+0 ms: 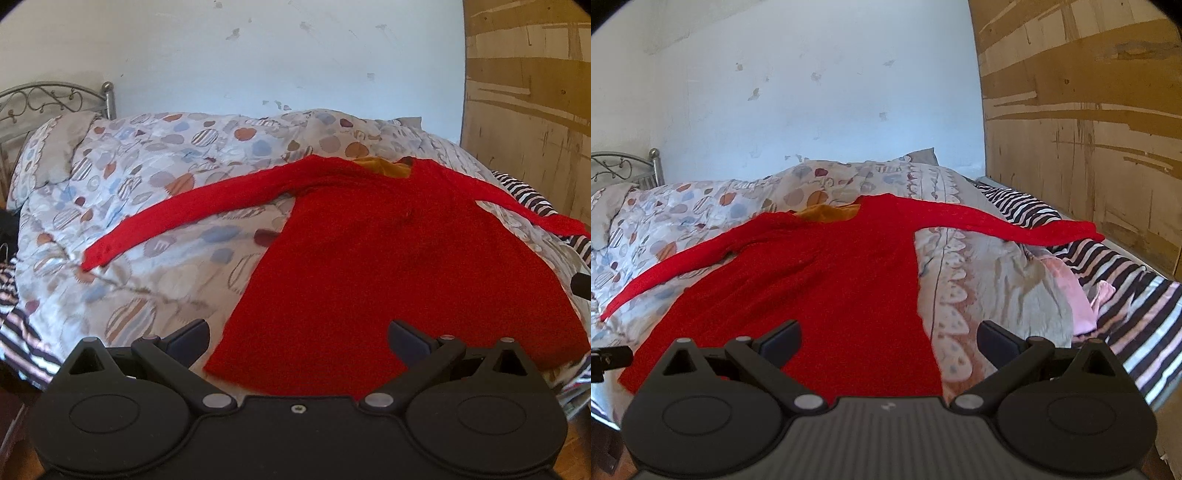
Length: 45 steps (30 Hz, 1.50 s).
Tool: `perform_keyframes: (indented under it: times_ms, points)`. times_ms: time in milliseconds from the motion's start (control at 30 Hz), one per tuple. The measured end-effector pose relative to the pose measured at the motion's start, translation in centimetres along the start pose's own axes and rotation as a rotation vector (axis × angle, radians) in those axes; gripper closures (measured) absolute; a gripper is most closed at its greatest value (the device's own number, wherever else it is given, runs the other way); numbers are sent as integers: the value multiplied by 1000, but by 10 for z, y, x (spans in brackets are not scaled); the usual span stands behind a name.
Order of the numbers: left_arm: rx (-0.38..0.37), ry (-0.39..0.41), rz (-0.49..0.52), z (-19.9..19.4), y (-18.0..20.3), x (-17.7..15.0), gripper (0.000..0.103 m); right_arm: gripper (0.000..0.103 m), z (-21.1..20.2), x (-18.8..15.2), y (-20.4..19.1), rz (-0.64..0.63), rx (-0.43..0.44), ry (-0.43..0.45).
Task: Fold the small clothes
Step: 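Reach the right gripper to the sweater's sleeve cuff and grasp it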
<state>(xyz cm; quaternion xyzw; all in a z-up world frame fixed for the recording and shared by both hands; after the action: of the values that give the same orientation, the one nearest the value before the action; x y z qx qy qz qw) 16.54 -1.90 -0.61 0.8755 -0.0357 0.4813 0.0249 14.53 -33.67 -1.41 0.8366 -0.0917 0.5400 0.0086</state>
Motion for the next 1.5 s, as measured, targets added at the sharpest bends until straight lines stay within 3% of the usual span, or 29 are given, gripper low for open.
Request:
perform_keyframes:
  times_ms: [433,567,767,1100,1200,1500]
  points:
    - [17,15,46,86,31,77,1,0,90,27,43,4,-49,-23]
    - [-1,-2,12,115,40,89,1,0,113,29,54,6,-66,-35]
    - [-4,13,45,150,58,101,1,0,143,33,76,5,-99,-49]
    - [-84,56,87,204,103,104,1,0,187,45,148,22,-156,-32]
    - [-107,56,90,218,113,96,1,0,200,47,175,38,-135,-11]
    - [-138,45,80,235,116,73,0,0,245,72,267,174,-138,53]
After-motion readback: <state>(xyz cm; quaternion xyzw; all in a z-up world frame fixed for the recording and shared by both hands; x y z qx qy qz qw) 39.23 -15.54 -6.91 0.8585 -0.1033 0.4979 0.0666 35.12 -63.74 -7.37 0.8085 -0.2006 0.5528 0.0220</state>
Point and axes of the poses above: each gripper's, at about its wrist camera, not at the fingertips, and z roughly the way its jaws point, y to its right, x to its top, the point moved 4 cm from there along z, roughly the way its jaws point, and after that the axes turned 5 degrees about -x, right-handed, at the moved point
